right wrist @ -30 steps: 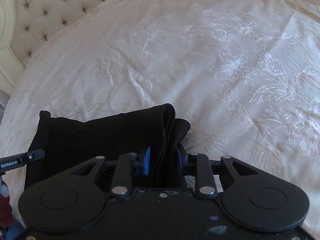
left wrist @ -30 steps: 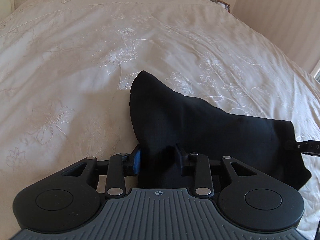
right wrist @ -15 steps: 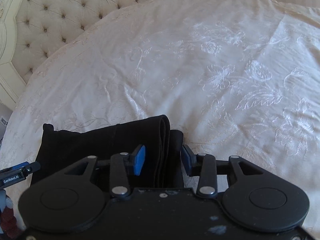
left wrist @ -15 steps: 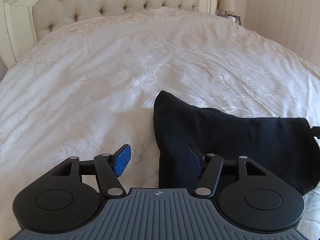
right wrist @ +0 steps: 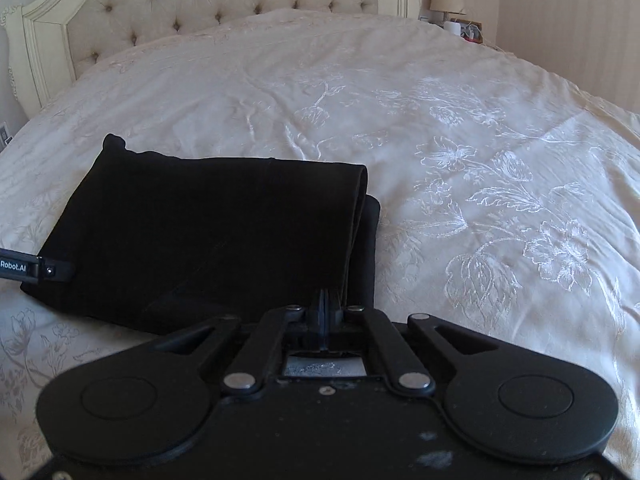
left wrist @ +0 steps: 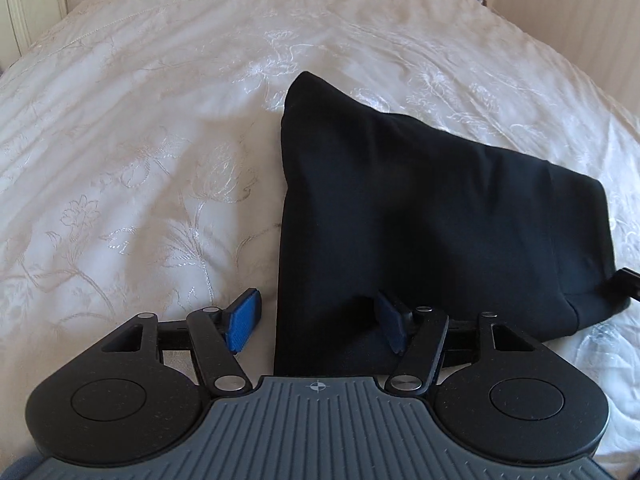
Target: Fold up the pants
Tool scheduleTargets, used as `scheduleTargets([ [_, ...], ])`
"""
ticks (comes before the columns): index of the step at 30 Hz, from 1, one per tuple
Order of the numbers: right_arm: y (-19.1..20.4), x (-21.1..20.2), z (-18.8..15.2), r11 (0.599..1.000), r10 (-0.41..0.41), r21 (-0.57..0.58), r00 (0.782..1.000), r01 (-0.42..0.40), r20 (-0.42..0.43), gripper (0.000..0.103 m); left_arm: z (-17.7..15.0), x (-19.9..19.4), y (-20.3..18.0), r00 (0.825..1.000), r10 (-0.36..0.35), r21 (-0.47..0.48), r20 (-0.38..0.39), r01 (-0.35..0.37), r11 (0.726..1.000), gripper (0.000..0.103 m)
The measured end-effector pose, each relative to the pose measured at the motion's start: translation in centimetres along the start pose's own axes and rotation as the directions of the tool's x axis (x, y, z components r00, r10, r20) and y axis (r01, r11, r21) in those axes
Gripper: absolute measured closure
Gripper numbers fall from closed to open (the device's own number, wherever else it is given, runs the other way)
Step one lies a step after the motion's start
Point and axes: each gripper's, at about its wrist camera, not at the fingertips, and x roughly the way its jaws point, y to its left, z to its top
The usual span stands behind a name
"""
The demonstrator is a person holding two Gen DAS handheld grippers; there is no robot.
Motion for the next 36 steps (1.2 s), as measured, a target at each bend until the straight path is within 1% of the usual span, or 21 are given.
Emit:
scheduleTargets([
  [1, 0.0, -0.5, 0.2, 1.000, 0.000, 0.003, 1.000, 0.000, 0.012, 0.093, -0.1, -0.5, -0.1, 1.000, 0.012, 0.003, 0.014, -0.012, 1.000, 0.042],
  [3, -0.3, -1.8, 0.4, 0.999, 0.031, 0.039, 0.999, -0.032, 0.039, 0.092, -0.5, -1.6, -0.4, 0.999, 0.035, 0.018, 0.041, -0.036, 0.999, 0.042],
  [4, -0.3, -2.4, 0.3, 0.997, 0.055, 0.058, 0.997, -0.058, 0.053, 0.085, -0.8, -2.2, -0.7, 0.998, 0.036, 0.026, 0.055, -0.038, 0.999, 0.042],
  [6, -0.4, -3.7, 0.0, 0.992, 0.085, 0.089, 0.993, -0.092, 0.082, 0.079, -1.4, -3.5, -1.5, 0.996, 0.037, 0.037, 0.084, -0.041, 0.999, 0.042],
  [8, 0.2, -5.0, -0.5, 0.987, 0.095, 0.117, 0.991, -0.107, 0.098, 0.072, -2.2, -4.7, -2.2, 0.994, 0.028, 0.045, 0.108, -0.033, 0.998, 0.042],
  [10, 0.8, -5.9, -1.1, 0.986, 0.086, 0.132, 0.991, -0.099, 0.101, 0.069, -3.1, -5.7, -3.1, 0.992, 0.032, 0.063, 0.121, -0.040, 0.997, 0.042],
  [14, 2.5, -8.0, -2.6, 0.993, 0.011, 0.114, 0.990, -0.027, 0.140, 0.063, -4.4, -6.7, -4.5, 0.992, 0.034, 0.090, 0.124, -0.045, 0.995, 0.042],
  [16, 3.1, -8.5, -2.9, 0.995, -0.026, 0.100, 0.988, 0.010, 0.155, 0.061, -5.0, -7.0, -4.9, 0.991, 0.033, 0.095, 0.127, -0.045, 0.994, 0.042],
  [18, 3.3, -8.5, -3.0, 0.995, -0.033, 0.095, 0.988, 0.019, 0.149, 0.059, -5.3, -7.1, -5.2, 0.991, 0.028, 0.087, 0.129, -0.039, 0.995, 0.041],
  [21, 3.4, -7.8, -3.0, 0.994, -0.036, 0.106, 0.994, 0.025, 0.099, 0.059, -5.7, -7.5, -5.6, 0.990, 0.018, 0.085, 0.138, -0.030, 0.996, 0.041],
  [24, 3.2, -7.1, -3.0, 0.993, -0.022, 0.116, 0.998, 0.016, 0.053, 0.059, -5.9, -7.6, -5.9, 0.983, 0.050, 0.076, 0.176, -0.064, 0.995, 0.041],
  [25, 3.2, -7.1, -3.1, 0.993, -0.015, 0.118, 0.999, 0.009, 0.050, 0.059, -5.9, -7.6, -5.9, 0.982, 0.055, 0.072, 0.179, -0.069, 0.995, 0.041],
  [29, 3.0, -7.1, -3.2, 0.992, -0.002, 0.129, 0.998, -0.005, 0.057, 0.059, -5.6, -7.2, -5.4, 0.988, 0.028, 0.051, 0.155, -0.036, 0.998, 0.041],
  [36, 2.9, -6.6, -3.3, 0.992, 0.016, 0.126, 0.999, -0.023, 0.049, 0.059, -5.6, -6.0, -5.3, 0.994, 0.036, 0.040, 0.106, -0.040, 0.998, 0.041],
])
